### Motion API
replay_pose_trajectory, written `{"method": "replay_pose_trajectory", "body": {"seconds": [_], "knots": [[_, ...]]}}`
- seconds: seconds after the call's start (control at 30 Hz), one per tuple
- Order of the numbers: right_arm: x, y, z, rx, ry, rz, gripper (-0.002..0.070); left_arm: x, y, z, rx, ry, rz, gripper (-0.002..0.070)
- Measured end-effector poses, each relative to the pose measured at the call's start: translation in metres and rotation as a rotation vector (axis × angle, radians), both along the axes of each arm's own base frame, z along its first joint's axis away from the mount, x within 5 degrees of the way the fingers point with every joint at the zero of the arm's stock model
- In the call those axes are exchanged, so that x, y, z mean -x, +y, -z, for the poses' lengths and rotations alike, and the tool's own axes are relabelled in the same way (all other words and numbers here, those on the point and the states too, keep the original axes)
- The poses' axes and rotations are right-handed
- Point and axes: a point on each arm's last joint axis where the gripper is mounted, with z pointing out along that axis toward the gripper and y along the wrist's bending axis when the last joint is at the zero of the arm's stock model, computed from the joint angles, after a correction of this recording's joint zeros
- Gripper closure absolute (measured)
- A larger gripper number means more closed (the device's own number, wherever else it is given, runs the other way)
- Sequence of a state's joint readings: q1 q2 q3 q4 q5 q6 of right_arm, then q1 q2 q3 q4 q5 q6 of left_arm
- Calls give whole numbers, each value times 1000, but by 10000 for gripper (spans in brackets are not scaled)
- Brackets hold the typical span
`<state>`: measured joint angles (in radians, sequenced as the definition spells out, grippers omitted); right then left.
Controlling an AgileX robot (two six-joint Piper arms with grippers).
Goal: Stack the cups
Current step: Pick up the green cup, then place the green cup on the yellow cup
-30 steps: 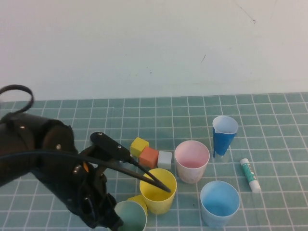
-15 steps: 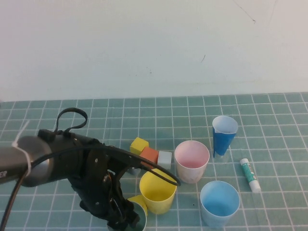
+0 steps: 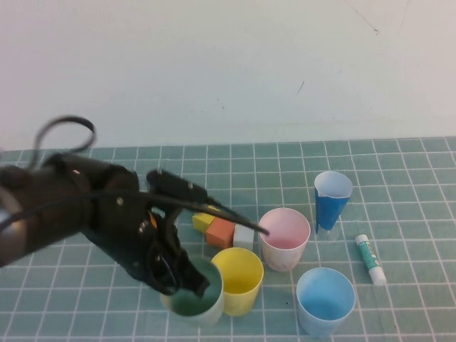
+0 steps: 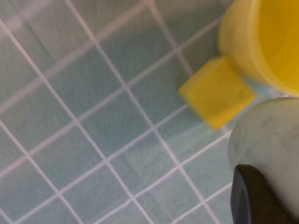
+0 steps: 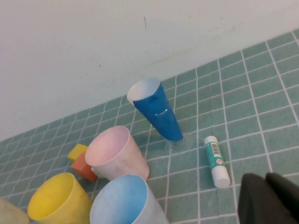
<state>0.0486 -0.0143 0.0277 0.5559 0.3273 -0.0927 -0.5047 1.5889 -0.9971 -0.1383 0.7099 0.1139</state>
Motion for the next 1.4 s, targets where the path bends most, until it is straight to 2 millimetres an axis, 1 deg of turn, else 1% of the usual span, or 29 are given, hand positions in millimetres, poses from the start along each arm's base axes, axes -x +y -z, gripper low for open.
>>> {"method": "replay_pose_trajectory", "body": {"seconds": [0.07, 0.17, 0.23, 0.3, 0.37, 0.43, 0.57, 0.67, 0.73, 0.87, 0.93, 1.0, 1.07, 1.13, 1.2, 1.23, 1.3, 1.33, 1.4], "knots": [[0, 0, 0, 0, 0, 0, 659, 4, 1, -27, 44, -55, -4, 669], [0, 0, 0, 0, 0, 0, 659, 5, 0, -61, 112, -135, -11, 669], [0, 0, 0, 2, -1, -1, 659, 3, -2, -75, 142, -176, -13, 669], [0, 0, 0, 4, -1, -1, 659, -2, -5, -83, 161, -199, -17, 669], [0, 0, 0, 4, -1, -1, 659, -10, -9, -81, 165, -191, -19, 669], [0, 0, 0, 6, -2, -2, 659, -17, -14, -72, 154, -168, -21, 669], [0, 0, 0, 8, -2, -2, 659, -32, -22, -40, 106, -82, -23, 669], [0, 0, 0, 10, -3, -3, 659, -37, -26, -20, 80, -28, -21, 669], [0, 0, 0, 14, -4, -4, 659, -39, -27, -12, 68, -10, -11, 669], [0, 0, 0, 17, -5, -5, 659, -43, -30, -7, 64, -4, 4, 662], [0, 0, 0, 15, -5, -5, 659, -45, -31, -8, 69, -17, 8, 636], [0, 0, 0, 17, -6, -4, 659, -46, -32, -9, 73, -34, 20, 579], [0, 0, 0, 17, -6, -4, 659, -47, -32, -10, 75, -47, 26, 498], [0, 0, 0, 17, -6, -4, 659, -48, -32, -10, 72, -54, 30, 433], [0, 0, 0, 19, -8, -4, 659, -47, -31, -15, 65, -75, 41, 400], [0, 0, 0, 17, -8, -4, 659, -46, -30, -18, 60, -86, 46, 396], [0, 0, 0, 9, -8, -5, 659, -42, -25, -35, 54, -142, 57, 428], [0, 0, 0, 15, -7, -9, 659, -39, -23, -45, 62, -177, 58, 463], [1, 2, -4, 35, -9, -29, 659, -32, -17, -70, 91, -262, 56, 555]]}}
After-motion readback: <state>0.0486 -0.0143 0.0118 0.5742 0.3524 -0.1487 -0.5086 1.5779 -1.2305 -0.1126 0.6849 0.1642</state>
